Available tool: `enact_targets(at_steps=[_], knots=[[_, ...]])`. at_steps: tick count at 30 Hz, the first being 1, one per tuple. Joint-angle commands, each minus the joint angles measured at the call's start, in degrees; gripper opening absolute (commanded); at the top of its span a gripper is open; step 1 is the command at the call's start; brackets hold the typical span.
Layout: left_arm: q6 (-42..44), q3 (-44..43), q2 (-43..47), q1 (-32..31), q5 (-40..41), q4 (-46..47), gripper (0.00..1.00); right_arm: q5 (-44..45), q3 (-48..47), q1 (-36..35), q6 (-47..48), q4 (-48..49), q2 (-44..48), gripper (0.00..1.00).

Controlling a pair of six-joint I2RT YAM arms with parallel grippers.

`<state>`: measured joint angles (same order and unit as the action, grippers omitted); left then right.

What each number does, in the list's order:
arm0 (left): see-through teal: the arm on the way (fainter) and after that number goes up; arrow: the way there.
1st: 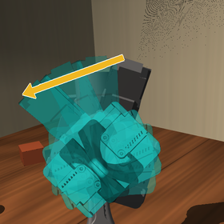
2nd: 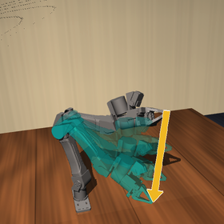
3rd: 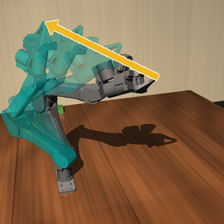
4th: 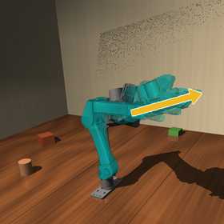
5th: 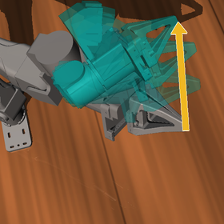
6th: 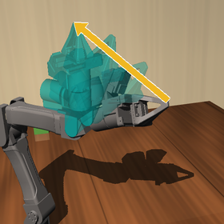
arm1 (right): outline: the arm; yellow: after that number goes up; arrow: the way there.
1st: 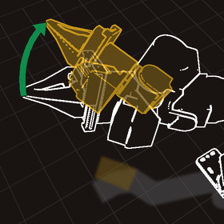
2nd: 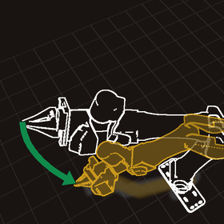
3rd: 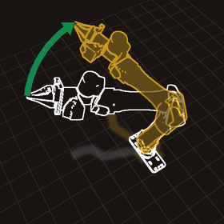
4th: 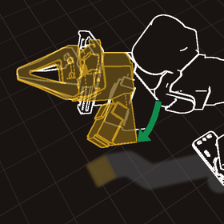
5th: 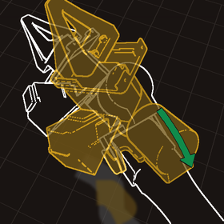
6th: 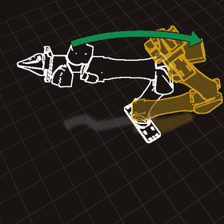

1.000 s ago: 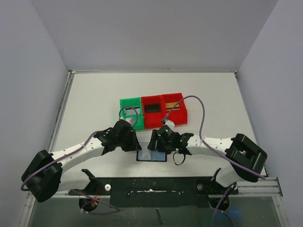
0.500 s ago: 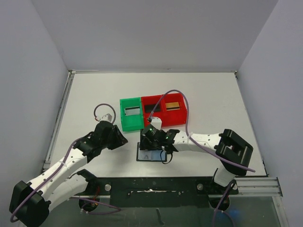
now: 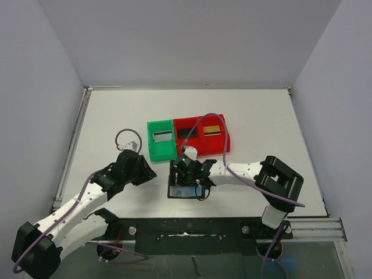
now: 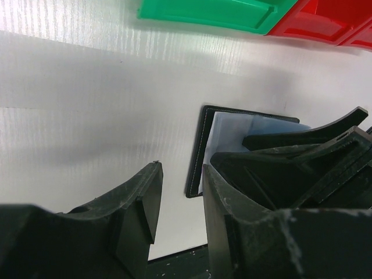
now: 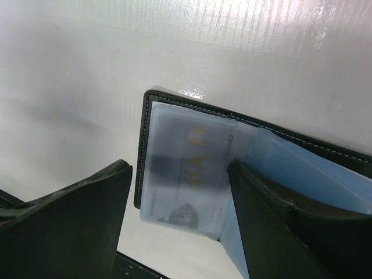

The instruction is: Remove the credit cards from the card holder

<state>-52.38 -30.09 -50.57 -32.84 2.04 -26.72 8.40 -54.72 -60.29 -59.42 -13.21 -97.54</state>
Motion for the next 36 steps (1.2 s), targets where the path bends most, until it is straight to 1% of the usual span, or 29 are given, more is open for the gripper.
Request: enact_targets(at_steps=[1,9,12,14,16,17,19,21,23,26,28,31,34,36], knots=[[-0.21,-0.39,-1.02,0.44,-1.47,3.2,0.33,0.57,-0.3,0.21,-0.45,-4.01,-0.73,0.71],[-0.11,-0.68,-1.93,0.41,-1.84,3.97,0.33,7.96,-8.32,-2.54,0.26,-15.38,-6.0,0.68],[-0.1,-0.64,-1.71,0.49,-1.7,3.96,0.33,7.81,-8.81,-2.9,0.45,-15.24,-6.98,0.63],[-0.18,-0.47,-1.43,0.5,-1.79,3.84,0.33,6.74,-7.6,-2.9,0.53,-13.09,-6.07,0.57],[-0.3,-0.21,-1.09,0.58,-1.94,3.86,0.33,4.21,-4.85,-2.33,0.68,-8.73,-4.22,0.53],[-0.35,-0.11,-0.98,0.58,-2.07,3.93,0.33,1.76,-2.85,-1.4,0.73,-4.93,-3.04,0.52],[-0.48,0.1,-0.77,0.59,-2.3,4.16,0.32,-4.63,2.69,0.79,0.23,5.53,-0.72,0.45],[-0.45,0.18,-0.64,0.6,-2.72,4.57,0.32,-8.68,7.35,2.78,-1.52,11.47,1.04,0.42],[-0.44,0.25,-0.59,0.6,-3.39,5.22,0.32,-9.0,9.27,3.63,-2.27,12.19,1.9,0.42],[-0.35,0.44,-0.75,0.54,-4.64,6.81,0.32,-8.47,8.96,3.69,-1.71,10.75,1.89,0.42],[-0.13,0.47,-1.11,0.56,-5.54,8.12,0.32,-8.58,8.46,3.67,-1.6,10.38,1.51,0.43],[-0.19,0.19,-1.87,0.5,-5.92,8.49,0.32,-4.88,5.11,2.12,-0.55,5.64,1.19,0.6],[-0.71,-0.4,-1.19,0.5,-4.32,7.05,0.32,-0.5,1.12,0.57,0.63,0.14,-0.3,0.7],[-0.91,-1.02,0.05,0.5,-2.34,5.6,0.32,1.54,-1.16,-0.26,0.99,-3.62,-1.99,0.72]])
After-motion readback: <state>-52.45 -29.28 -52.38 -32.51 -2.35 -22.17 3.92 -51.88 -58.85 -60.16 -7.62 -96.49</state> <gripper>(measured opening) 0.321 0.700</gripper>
